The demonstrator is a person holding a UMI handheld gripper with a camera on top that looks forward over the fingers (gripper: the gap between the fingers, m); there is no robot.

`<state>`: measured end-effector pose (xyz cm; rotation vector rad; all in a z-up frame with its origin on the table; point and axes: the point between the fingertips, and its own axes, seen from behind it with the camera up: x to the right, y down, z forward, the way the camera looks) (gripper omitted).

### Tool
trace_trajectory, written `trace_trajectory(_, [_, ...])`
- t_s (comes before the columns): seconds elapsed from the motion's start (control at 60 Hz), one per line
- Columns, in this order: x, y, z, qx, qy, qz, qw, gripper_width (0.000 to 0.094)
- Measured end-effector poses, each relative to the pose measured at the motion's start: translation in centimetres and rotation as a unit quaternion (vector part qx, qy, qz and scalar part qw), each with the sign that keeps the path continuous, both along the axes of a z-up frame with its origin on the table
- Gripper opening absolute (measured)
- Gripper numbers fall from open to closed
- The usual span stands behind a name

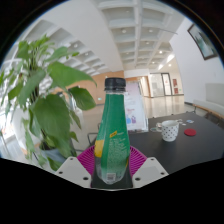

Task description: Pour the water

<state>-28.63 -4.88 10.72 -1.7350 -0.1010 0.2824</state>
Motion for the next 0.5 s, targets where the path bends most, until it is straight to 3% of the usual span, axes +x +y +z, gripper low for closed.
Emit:
trace_trajectory(0.133, [-1.9, 1.2, 8.3, 0.033, 0.122, 0.056, 0.990, 0.0413])
trace_trajectory(0.267, [-0.9, 3.3, 16.9, 0.055, 0.313, 0.124, 0.940, 0.0412])
trace_trajectory(0.367, [1.2, 5.8, 20.9, 0.031, 0.463, 0.173, 0.869, 0.0412])
trace_trajectory(0.5, [5.2, 11.6, 22.3, -0.016, 0.641, 0.201, 0.740, 0.0410])
